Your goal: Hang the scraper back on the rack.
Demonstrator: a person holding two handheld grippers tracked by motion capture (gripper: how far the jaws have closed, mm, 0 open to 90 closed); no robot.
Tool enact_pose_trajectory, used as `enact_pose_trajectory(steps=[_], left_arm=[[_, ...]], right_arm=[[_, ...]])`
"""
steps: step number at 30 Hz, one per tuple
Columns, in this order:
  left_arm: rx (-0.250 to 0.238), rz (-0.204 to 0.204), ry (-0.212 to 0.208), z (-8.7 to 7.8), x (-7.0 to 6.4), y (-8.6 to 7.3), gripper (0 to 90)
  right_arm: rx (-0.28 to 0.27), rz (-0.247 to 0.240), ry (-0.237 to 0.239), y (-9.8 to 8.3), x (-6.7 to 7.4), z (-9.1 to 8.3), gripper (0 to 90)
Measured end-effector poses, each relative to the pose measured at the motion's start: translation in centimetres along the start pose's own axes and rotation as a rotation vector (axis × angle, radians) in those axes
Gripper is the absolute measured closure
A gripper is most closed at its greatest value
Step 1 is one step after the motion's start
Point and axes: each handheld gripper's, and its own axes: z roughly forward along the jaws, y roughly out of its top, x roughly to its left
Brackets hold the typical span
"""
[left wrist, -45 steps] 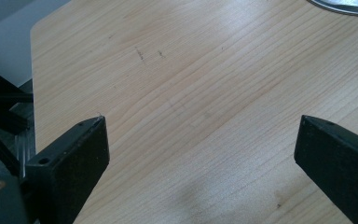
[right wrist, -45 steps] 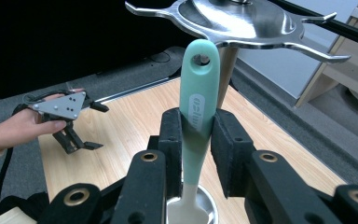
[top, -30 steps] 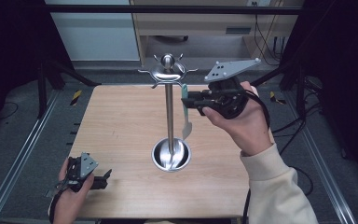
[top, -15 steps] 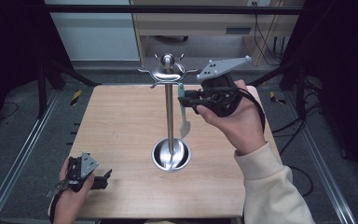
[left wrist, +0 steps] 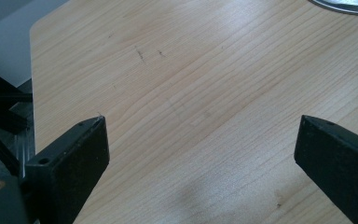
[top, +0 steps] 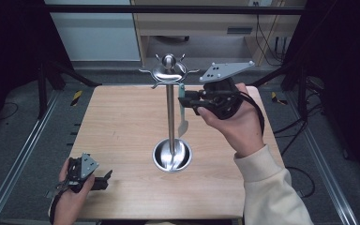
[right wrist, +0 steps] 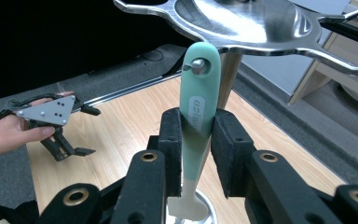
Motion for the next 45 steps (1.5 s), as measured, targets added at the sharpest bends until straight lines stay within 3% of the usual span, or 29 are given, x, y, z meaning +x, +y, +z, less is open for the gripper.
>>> enact_pose_trajectory(steps=[15,23,27,32,39,45], left_arm=[[0.004,-0.008,0.004,0.1,0.2,-0.1,2.8],[0.006,-0.012,0.009,0.1,0.3,-0.2,2.7],[0.012,-0.016,0.011,0.2,0.3,-0.2,2.8],[0.008,-0.011,0.013,-0.1,0.1,-0.2,2.7],[0.002,-0.014,0.011,-0.2,0.0,-0.2,2.8],[-0.001,-0.028,0.019,-0.1,0.3,-0.2,2.9]], right_arm=[[-0.037,0.007,0.002,-0.9,-0.2,-0.3,69.6],[-0.049,0.022,-0.041,-2.2,-0.7,-1.3,57.0],[-0.073,0.039,-0.09,-3.3,-1.0,-1.6,39.0],[-0.108,0.064,-0.179,-5.5,-1.1,-1.8,25.2],[-0.121,0.077,-0.276,-8.5,-1.4,-2.6,10.4],[-0.142,0.075,-0.308,-10.6,-1.5,-2.7,6.8]])
